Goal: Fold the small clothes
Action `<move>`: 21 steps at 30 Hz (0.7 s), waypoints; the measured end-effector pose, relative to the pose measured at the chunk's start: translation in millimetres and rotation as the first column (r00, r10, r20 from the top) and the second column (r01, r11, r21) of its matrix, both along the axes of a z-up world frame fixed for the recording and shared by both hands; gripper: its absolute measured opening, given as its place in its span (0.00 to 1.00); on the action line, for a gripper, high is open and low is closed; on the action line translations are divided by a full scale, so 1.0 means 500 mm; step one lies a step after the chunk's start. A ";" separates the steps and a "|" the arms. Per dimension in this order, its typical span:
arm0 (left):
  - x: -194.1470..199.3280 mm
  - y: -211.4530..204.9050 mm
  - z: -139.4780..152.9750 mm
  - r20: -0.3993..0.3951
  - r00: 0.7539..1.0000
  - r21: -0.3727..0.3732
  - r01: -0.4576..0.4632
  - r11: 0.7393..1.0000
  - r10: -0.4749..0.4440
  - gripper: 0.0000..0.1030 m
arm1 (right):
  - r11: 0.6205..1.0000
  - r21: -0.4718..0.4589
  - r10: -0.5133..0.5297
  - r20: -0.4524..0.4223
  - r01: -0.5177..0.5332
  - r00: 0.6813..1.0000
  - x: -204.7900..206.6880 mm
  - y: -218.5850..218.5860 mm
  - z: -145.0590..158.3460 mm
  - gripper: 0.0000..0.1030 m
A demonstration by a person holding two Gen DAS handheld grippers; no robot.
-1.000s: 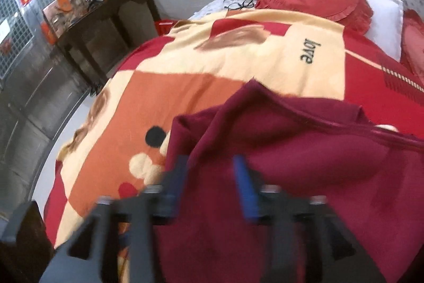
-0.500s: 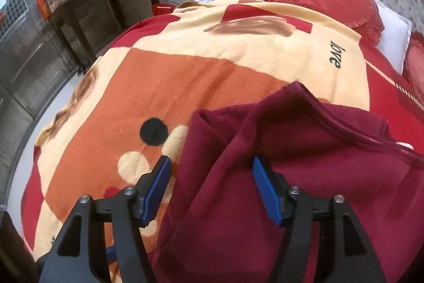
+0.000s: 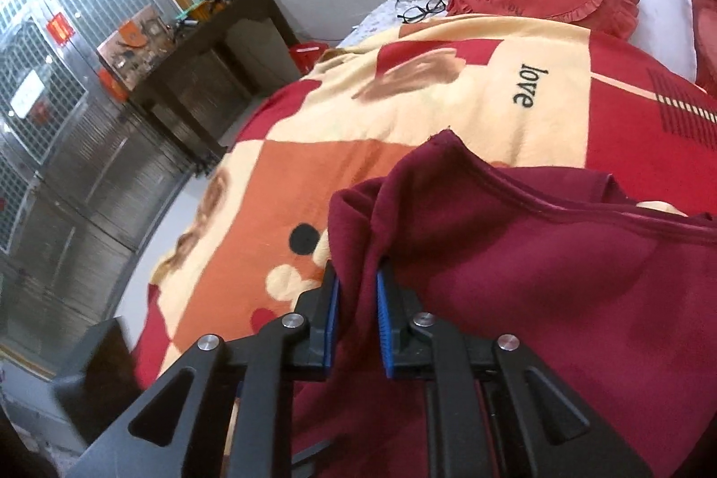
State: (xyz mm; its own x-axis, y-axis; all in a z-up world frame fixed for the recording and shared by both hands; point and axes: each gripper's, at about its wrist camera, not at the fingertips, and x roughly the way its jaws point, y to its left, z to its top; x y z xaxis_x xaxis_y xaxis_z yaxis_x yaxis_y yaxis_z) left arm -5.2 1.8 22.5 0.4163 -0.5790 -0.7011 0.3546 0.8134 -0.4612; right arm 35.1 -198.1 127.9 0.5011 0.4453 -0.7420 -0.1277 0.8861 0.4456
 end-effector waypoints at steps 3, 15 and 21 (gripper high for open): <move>0.012 -0.007 -0.006 -0.019 1.000 -0.051 0.015 0.999 -0.016 0.64 | 1.000 0.001 0.010 -0.009 -0.010 1.000 0.001 0.000 -0.004 0.40; 0.013 -0.005 -0.006 -0.032 0.999 -0.092 0.022 0.995 -0.025 0.37 | 0.946 -0.311 0.057 -0.115 -0.090 0.992 0.069 0.113 -0.064 0.83; 0.018 0.002 -0.011 -0.038 0.999 -0.042 -0.001 0.999 0.000 0.64 | 0.971 -0.234 0.042 -0.058 -0.054 0.997 0.043 0.060 -0.057 0.44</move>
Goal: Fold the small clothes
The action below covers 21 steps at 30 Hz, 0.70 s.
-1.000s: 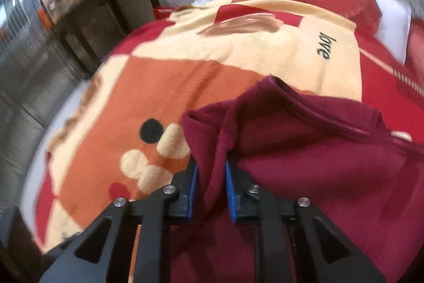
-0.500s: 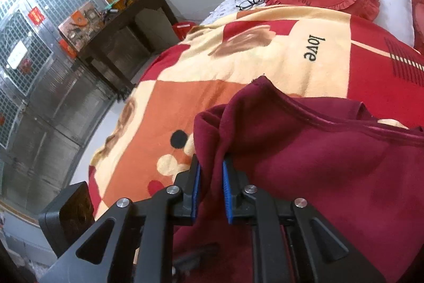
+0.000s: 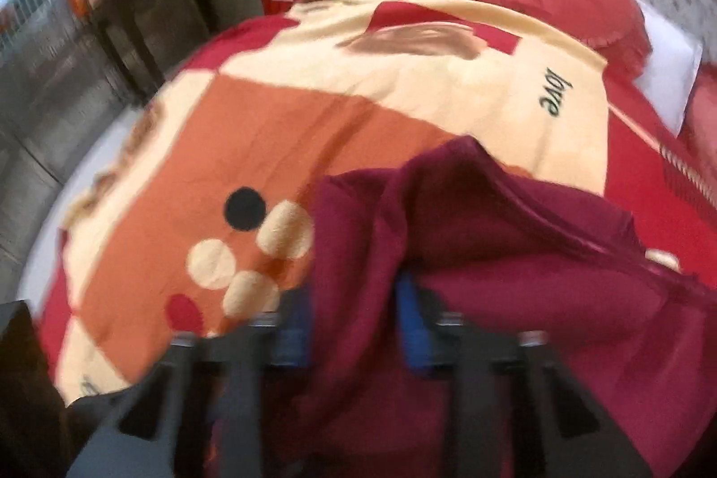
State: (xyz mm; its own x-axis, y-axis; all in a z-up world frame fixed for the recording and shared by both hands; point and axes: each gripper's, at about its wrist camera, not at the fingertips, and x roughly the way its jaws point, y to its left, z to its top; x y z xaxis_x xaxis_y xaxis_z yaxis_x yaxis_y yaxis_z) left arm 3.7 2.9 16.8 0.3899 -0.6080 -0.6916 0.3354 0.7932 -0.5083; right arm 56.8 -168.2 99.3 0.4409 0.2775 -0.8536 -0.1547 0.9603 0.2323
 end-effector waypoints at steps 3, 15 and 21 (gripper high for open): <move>-0.003 0.004 -0.004 -0.008 1.000 -0.008 -0.002 1.000 0.002 0.68 | 0.988 0.151 -0.031 0.006 0.029 1.000 -0.021 -0.057 0.021 0.41; -0.080 -0.062 0.090 0.078 0.995 0.093 0.054 0.994 -0.062 0.27 | 0.952 0.289 -0.121 0.062 0.098 0.991 -0.101 -0.156 0.074 0.40; -0.123 -0.127 0.147 0.128 0.983 0.112 0.117 0.987 -0.131 0.25 | 0.941 0.309 -0.174 0.099 0.136 0.980 -0.151 -0.226 0.120 0.40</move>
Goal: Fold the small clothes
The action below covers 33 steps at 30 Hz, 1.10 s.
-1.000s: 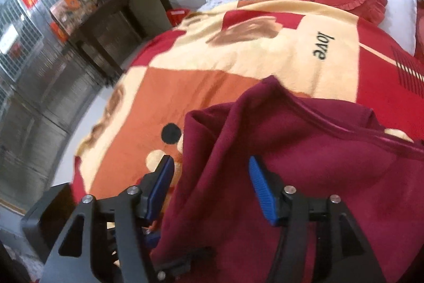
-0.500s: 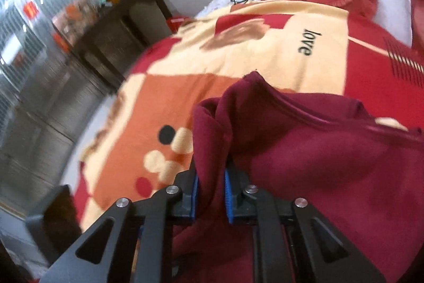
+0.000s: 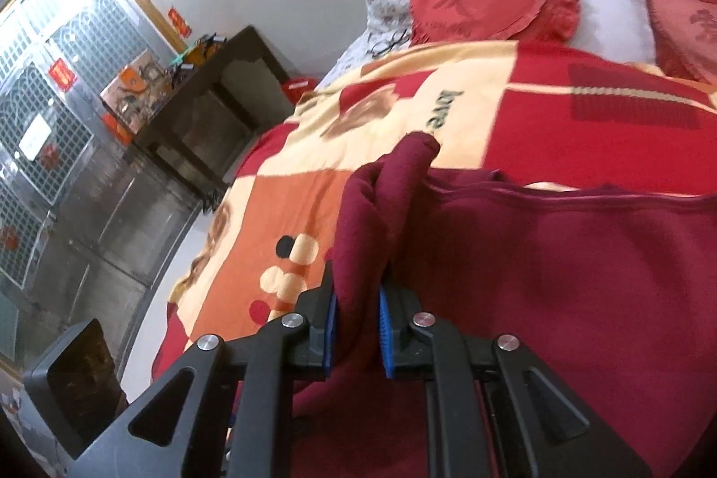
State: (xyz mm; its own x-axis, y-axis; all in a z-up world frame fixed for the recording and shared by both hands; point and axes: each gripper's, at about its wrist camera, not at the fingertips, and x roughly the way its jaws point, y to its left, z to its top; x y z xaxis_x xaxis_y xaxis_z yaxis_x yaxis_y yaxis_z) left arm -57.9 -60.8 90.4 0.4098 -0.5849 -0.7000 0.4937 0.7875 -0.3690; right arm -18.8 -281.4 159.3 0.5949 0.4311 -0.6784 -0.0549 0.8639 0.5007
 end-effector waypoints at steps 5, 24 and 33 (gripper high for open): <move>-0.031 -0.080 0.041 0.020 0.997 -0.005 0.079 0.997 -0.079 0.24 | 0.999 -0.014 -0.037 0.038 0.037 0.999 -0.048 -0.073 0.037 0.40; -0.114 -0.429 -0.024 -0.084 0.950 0.000 0.303 0.953 -0.302 0.33 | 0.947 -0.116 -0.308 -0.079 0.298 0.948 -0.177 -0.388 -0.062 0.43; -0.140 -0.268 0.042 0.071 0.940 0.025 0.333 0.943 -0.334 0.70 | 0.953 -0.112 -0.288 -0.041 0.282 0.957 -0.291 -0.369 -0.017 0.59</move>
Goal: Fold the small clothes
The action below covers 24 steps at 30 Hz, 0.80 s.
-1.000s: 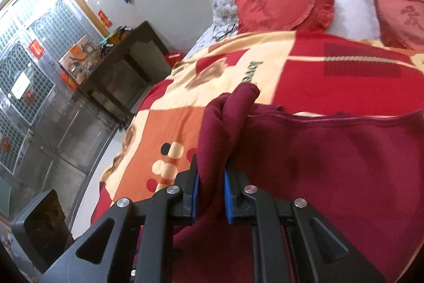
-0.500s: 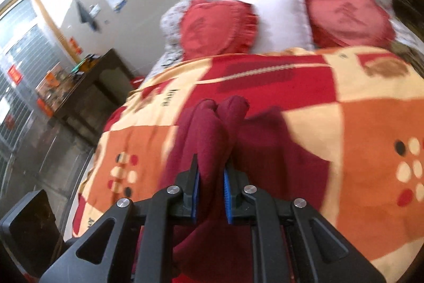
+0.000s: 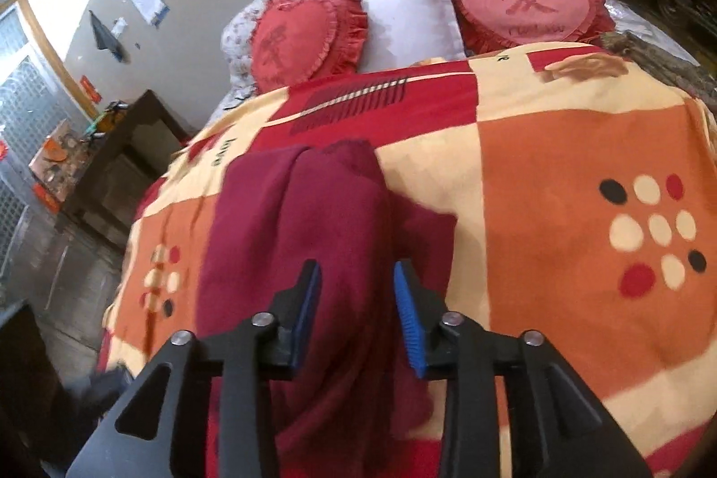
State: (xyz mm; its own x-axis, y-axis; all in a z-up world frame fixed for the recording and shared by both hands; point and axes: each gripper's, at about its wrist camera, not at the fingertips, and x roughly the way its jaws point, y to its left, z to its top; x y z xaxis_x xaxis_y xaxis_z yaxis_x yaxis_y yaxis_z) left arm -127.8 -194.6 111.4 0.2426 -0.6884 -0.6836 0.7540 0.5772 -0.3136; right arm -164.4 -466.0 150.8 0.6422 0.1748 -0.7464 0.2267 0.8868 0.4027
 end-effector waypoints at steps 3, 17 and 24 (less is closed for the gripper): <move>0.018 0.018 -0.025 0.044 0.997 0.078 -0.061 0.995 0.058 0.70 | 0.998 -0.029 0.052 0.023 -0.051 0.998 -0.024 0.053 0.010 0.59; 0.032 0.003 -0.146 -0.022 0.991 0.179 -0.123 0.976 0.129 0.70 | 0.987 -0.159 -0.017 -0.085 0.004 0.996 -0.096 0.044 -0.054 0.37; 0.025 -0.005 -0.147 0.004 0.991 0.194 -0.130 0.972 0.132 0.70 | 0.993 -0.079 0.084 0.000 -0.084 0.996 -0.080 0.097 -0.006 0.54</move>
State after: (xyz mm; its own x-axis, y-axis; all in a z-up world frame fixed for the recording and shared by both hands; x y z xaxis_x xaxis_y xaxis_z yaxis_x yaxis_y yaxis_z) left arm -115.3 -197.0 38.0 0.3149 -0.5055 -0.8033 0.6657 0.7209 -0.1926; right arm -204.5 -417.5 147.7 0.6302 0.1689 -0.7578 0.1490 0.9316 0.3315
